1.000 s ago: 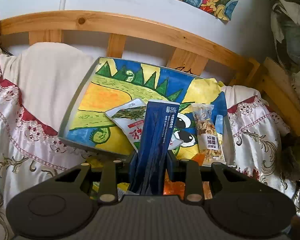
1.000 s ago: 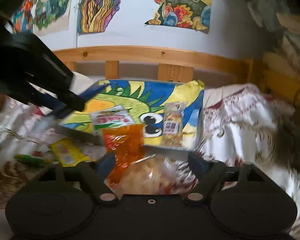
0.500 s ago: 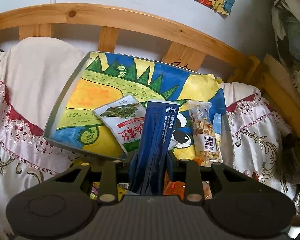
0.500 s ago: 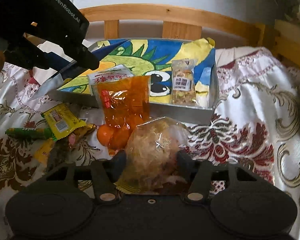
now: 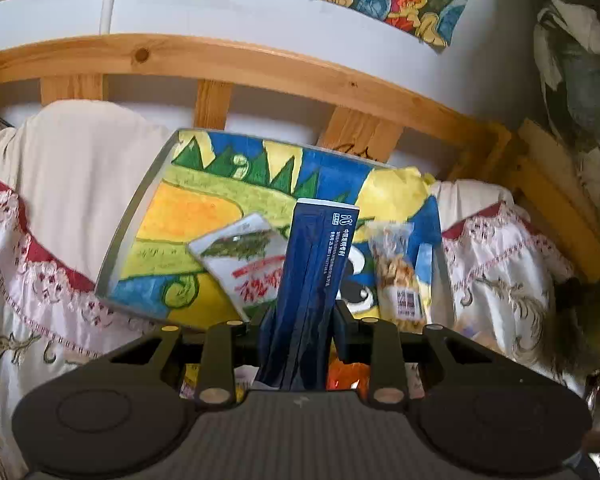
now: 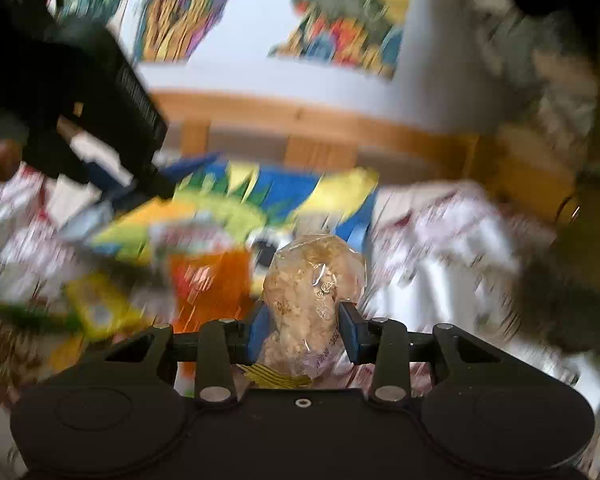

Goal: Organize snacks

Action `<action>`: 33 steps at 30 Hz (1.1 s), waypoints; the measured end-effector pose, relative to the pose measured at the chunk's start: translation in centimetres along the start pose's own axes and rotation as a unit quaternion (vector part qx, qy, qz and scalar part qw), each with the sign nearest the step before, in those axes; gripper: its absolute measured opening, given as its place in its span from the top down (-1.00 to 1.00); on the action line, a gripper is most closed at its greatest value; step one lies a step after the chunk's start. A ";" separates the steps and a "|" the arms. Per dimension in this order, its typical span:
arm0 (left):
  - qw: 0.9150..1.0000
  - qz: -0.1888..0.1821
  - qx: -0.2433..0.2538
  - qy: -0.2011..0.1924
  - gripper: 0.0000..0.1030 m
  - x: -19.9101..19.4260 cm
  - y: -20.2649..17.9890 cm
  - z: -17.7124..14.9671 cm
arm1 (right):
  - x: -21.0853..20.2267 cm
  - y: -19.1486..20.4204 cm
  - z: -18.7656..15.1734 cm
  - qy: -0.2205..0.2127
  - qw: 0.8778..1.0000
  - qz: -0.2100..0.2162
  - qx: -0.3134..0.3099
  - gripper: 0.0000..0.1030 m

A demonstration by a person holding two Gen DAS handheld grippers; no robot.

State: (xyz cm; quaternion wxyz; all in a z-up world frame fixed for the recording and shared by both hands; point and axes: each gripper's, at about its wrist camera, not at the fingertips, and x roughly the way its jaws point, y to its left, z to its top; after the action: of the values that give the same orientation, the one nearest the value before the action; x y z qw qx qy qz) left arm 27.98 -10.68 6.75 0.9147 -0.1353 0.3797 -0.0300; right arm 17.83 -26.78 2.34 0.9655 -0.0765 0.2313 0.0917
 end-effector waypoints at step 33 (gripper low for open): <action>0.998 0.045 -0.041 -0.007 0.21 12.5 0.1 3.3 | 11.7 0.2 2.9 -0.038 0.994 0.083 -0.056 -0.16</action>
State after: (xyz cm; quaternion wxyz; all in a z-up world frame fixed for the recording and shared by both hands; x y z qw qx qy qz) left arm 39.15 -11.85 0.43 0.9115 -0.1556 0.3798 0.0273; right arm 29.30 -24.37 -0.54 0.9569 -0.1076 0.1941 0.1872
